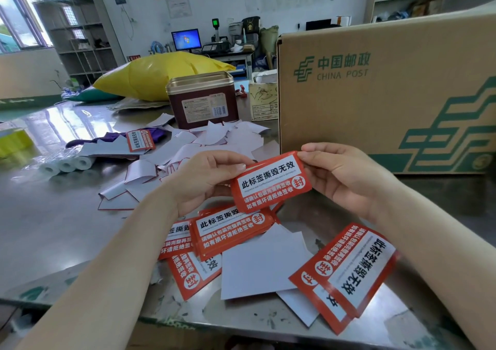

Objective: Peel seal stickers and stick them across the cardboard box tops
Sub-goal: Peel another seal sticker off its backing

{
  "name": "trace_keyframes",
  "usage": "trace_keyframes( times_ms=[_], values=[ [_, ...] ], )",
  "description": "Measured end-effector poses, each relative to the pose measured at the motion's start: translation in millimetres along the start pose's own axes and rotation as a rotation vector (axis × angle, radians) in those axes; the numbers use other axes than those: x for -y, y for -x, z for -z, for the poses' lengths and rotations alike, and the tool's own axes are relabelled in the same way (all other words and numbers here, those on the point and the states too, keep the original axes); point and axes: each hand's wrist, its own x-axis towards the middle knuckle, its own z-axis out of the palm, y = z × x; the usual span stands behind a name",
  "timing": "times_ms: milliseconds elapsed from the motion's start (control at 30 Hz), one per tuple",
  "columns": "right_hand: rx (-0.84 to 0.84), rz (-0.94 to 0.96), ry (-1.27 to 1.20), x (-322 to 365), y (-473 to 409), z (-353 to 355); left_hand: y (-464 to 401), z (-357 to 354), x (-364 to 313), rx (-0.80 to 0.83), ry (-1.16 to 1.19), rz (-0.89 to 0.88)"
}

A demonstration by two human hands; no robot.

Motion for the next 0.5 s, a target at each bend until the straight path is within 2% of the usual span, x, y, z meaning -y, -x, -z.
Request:
trace_keyframes(
  times_ms=[100,267,500],
  values=[
    [0.001,-0.009,0.003,-2,-1,0,-1,-2,-1,-0.005,-0.023,-0.063],
    [-0.001,-0.037,0.038,-6,-2,-1,4,-9,-1,0.124,-0.087,-0.101],
    [-0.025,0.083,0.36,-10,-1,-3,3,-10,0,0.128,-0.105,-0.045]
  ],
)
